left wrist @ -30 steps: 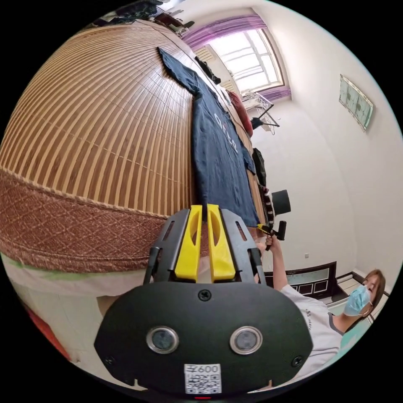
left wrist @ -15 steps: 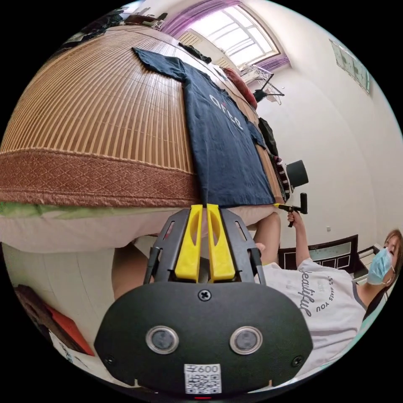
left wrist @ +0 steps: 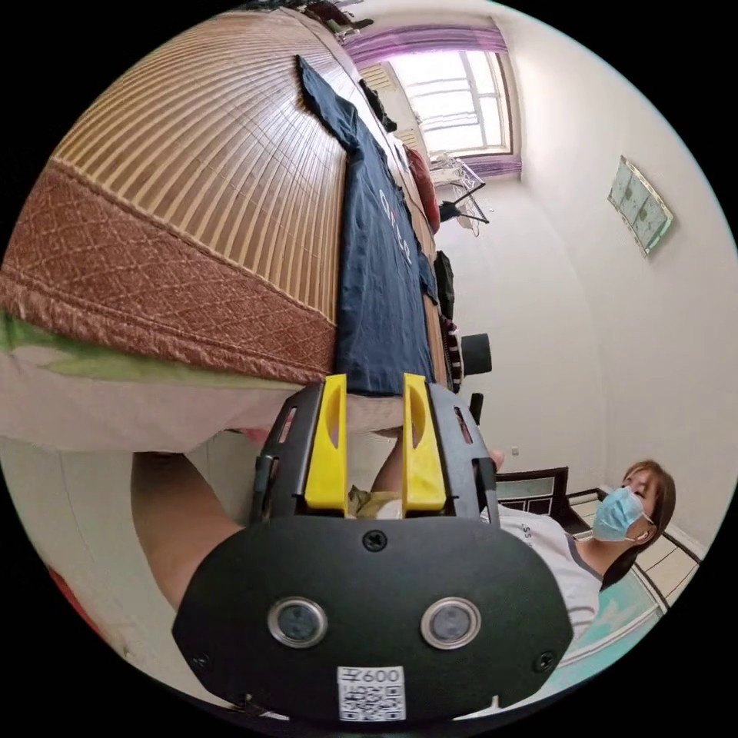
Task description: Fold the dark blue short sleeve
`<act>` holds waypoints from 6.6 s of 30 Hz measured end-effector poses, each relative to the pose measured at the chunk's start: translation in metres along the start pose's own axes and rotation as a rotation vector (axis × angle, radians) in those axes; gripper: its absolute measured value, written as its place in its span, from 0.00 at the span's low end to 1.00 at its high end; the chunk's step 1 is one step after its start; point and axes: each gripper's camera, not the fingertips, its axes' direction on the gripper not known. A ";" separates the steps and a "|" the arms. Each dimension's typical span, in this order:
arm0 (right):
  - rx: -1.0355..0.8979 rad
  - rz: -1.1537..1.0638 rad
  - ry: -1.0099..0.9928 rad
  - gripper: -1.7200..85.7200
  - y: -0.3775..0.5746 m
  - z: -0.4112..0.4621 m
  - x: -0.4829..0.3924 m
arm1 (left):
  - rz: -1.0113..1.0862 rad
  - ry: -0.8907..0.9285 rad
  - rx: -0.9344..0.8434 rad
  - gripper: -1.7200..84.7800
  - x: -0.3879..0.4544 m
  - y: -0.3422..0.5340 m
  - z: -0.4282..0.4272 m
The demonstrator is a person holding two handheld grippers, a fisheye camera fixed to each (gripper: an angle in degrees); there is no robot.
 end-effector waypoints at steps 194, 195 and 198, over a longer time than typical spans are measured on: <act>0.914 -0.037 0.221 0.01 -0.086 0.085 -0.103 | 0.438 -0.242 0.139 0.04 0.803 -0.382 0.107; 0.911 -0.038 0.219 0.01 -0.086 0.086 -0.104 | 0.415 -0.250 0.167 0.04 0.790 -0.380 0.082; 0.901 -0.043 0.226 0.01 -0.085 0.091 -0.108 | 0.301 -0.156 0.208 0.04 0.742 -0.371 0.037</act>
